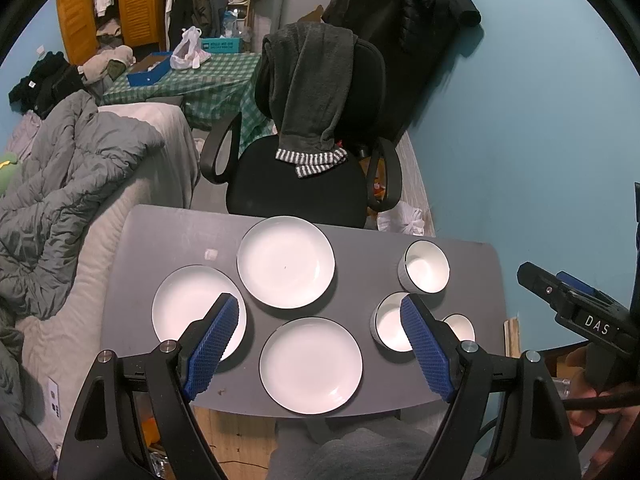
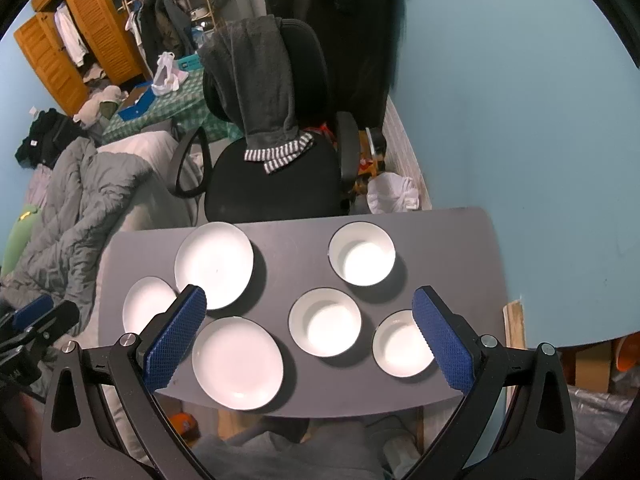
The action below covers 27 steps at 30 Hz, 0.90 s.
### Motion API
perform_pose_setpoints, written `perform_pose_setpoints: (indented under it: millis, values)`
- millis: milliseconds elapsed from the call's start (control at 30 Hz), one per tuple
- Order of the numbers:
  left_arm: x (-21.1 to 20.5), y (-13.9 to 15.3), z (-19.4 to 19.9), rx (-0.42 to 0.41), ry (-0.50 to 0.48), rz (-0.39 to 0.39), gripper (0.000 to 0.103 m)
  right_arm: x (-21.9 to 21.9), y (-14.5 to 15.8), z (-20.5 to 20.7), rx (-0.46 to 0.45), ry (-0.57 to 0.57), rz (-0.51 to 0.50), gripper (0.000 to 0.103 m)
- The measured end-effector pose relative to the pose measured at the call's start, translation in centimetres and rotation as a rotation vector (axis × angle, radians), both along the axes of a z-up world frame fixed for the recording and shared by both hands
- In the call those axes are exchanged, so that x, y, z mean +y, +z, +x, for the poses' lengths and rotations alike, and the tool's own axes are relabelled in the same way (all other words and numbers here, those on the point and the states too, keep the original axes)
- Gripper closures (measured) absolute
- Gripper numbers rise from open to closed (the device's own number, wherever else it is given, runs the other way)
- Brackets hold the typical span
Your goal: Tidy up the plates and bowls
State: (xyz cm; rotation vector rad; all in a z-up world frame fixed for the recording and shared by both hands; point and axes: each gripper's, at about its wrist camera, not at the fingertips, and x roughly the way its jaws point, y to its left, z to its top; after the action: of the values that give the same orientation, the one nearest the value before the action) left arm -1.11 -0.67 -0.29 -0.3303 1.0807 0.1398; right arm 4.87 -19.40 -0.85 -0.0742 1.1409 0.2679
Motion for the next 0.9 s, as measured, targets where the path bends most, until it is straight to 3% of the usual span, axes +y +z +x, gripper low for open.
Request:
perform_pose_setpoints:
  millis: [900]
  values:
    - [0.7, -0.1, 0.2, 0.003, 0.016, -0.006, 0.019, 1.1, -0.1, 1.2, 0.008, 0.022, -0.003, 0.002]
